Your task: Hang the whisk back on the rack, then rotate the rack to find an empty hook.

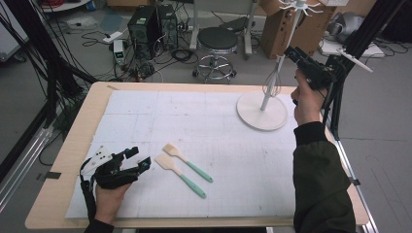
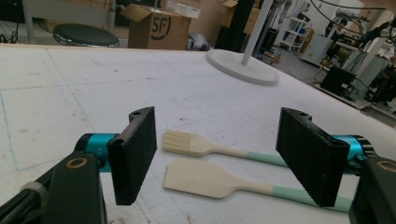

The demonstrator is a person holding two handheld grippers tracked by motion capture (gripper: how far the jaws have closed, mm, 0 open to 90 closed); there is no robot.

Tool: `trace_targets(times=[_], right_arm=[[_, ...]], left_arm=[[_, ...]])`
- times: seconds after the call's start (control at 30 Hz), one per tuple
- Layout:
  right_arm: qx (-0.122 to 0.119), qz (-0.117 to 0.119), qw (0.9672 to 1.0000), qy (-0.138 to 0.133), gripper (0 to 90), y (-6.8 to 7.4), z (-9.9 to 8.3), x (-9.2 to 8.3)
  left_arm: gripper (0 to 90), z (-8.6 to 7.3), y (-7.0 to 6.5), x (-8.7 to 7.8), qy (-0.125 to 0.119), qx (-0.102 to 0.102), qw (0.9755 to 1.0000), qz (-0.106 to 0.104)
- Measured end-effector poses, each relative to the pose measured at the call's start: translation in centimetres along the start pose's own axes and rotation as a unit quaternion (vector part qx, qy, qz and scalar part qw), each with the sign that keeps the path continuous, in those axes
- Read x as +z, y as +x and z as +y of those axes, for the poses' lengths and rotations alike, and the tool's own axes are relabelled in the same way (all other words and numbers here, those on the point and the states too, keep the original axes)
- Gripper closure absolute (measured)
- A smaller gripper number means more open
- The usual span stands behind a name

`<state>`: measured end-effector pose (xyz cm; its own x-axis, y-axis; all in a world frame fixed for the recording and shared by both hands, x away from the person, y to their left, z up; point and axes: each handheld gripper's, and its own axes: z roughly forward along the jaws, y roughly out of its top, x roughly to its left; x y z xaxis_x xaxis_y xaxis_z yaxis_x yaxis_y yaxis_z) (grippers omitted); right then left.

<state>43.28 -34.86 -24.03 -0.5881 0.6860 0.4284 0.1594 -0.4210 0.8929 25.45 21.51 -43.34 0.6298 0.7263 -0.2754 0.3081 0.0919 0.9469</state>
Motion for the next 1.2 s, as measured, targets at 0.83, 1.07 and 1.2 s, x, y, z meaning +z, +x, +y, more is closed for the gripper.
trace_targets(times=[0.83,1.07,1.2], right_arm=[[0.014,0.019,0.998,-0.059,48.4,-0.4,2.5,-2.1],[0.01,-0.005,0.998,-0.061,66.5,-0.3,3.3,-1.9],[0.001,-0.009,0.9976,-0.068,75.0,-0.1,4.0,-1.9]], left_arm=[[29.7,-0.1,-0.4,0.3,0.007,0.005,0.9999,0.015],[29.7,-0.1,-0.5,0.3,0.005,0.008,0.9999,0.014],[29.7,-0.1,-0.5,0.3,0.005,0.01,0.9998,0.015]])
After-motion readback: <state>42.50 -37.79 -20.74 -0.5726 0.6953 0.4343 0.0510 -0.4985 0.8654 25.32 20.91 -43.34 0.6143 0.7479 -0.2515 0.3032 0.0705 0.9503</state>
